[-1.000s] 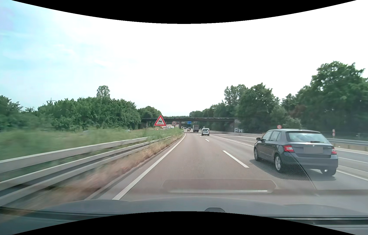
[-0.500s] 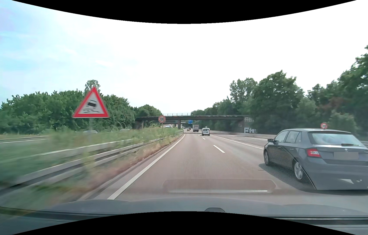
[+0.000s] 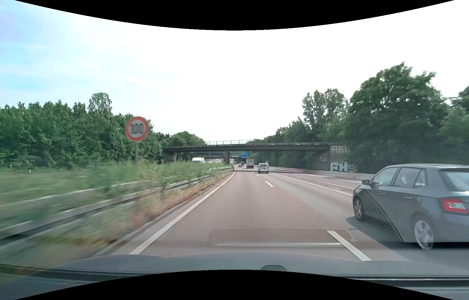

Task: Follow the waypoints while adhering to traffic rules and regulations

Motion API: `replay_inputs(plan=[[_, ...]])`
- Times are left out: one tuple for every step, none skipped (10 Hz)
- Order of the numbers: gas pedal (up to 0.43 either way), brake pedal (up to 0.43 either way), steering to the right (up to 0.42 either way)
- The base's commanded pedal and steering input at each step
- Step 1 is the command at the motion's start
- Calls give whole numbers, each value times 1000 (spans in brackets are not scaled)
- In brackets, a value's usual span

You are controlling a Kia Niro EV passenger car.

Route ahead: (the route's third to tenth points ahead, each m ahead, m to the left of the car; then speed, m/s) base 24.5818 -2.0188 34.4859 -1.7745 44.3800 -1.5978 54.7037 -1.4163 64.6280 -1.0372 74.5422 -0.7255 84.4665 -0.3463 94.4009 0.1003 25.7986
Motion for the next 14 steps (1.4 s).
replay_inputs(plan=[[118, 0, -9], [118, 0, -9], [118, 0, -10], [118, 0, -10], [118, 0, -10], [118, 0, -11], [118, 0, -11], [118, 0, -11], [118, 0, -11], [118, 0, -11], [118, 0, -11], [118, 0, -11], [118, 0, -11], [118, 0, -11]])
